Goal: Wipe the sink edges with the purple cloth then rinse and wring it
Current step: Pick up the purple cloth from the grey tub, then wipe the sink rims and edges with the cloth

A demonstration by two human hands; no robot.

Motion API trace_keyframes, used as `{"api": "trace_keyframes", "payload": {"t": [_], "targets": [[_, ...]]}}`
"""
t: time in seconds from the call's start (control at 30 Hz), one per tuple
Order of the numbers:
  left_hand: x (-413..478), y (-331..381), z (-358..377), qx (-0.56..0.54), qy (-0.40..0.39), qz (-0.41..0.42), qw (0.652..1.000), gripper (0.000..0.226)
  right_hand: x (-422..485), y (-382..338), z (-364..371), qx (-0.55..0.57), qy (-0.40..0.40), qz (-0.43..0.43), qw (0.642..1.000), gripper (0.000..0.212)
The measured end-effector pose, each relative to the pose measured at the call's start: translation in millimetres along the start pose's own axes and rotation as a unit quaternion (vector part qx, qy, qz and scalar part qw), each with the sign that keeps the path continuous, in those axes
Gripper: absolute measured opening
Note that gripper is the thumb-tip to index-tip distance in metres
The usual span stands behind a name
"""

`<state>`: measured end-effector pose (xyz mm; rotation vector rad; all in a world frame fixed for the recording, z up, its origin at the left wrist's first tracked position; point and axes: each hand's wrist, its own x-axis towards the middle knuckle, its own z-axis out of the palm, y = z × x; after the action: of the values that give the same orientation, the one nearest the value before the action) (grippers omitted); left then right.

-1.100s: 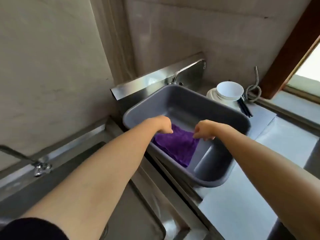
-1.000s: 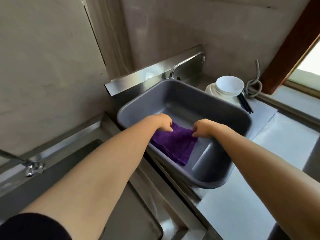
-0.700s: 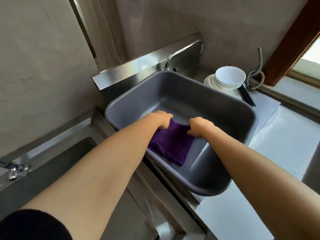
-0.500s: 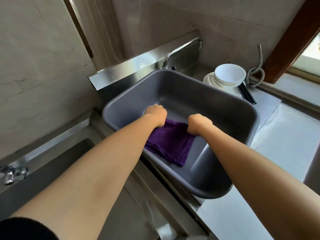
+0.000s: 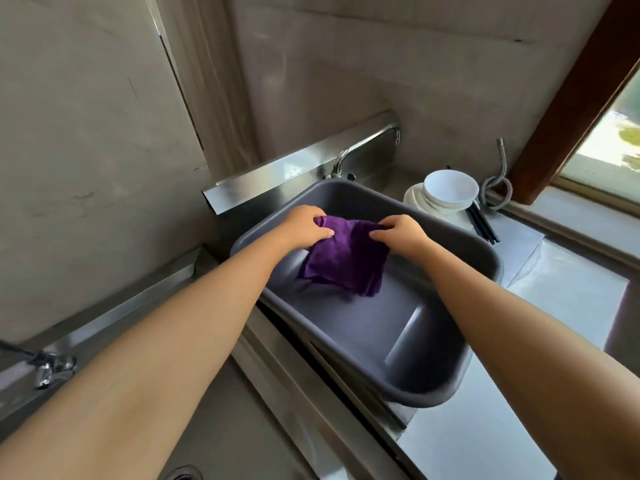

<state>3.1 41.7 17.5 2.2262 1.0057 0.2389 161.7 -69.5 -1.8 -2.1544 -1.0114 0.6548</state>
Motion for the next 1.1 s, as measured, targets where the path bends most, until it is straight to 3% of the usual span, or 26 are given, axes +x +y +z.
{"api": "trace_keyframes", "payload": {"t": [0.13,0.3,0.43,0.57,0.73,0.93,1.1], "targets": [[-19.0,9.2,-31.5,-0.090,0.067,0.004,0.994,0.023,-11.4,-37.2,-26.5,0.003,0.033,-0.078,0.996,0.019],[-48.8,22.2,-78.4,-0.077,0.122,0.033,0.989,0.020,-30.5,-91.4,-49.4,-0.100,0.039,-0.174,0.979,0.020],[-77.7,25.1,-118.4,-0.087,0.190,0.019,0.978,0.017,-44.5,-135.5,-53.8,-0.069,0.021,-0.223,0.972,0.015],[-114.3,6.0,-148.8,-0.152,0.272,-0.019,0.950,0.017,-61.9,-175.6,-35.2,0.091,-0.037,-0.236,0.967,0.006],[-186.8,-30.4,-178.1,-0.255,0.382,-0.049,0.887,0.008,-94.7,-226.7,18.3,0.302,-0.142,-0.247,0.910,0.010],[-301.8,-84.6,-201.2,-0.288,0.477,-0.063,0.828,0.010,-157.0,-278.0,112.0,0.421,-0.288,-0.226,0.830,0.012],[-400.4,-128.8,-203.8,-0.311,0.540,-0.107,0.775,0.014,-221.7,-306.6,192.8,0.422,-0.395,-0.213,0.788,0.010]]}}
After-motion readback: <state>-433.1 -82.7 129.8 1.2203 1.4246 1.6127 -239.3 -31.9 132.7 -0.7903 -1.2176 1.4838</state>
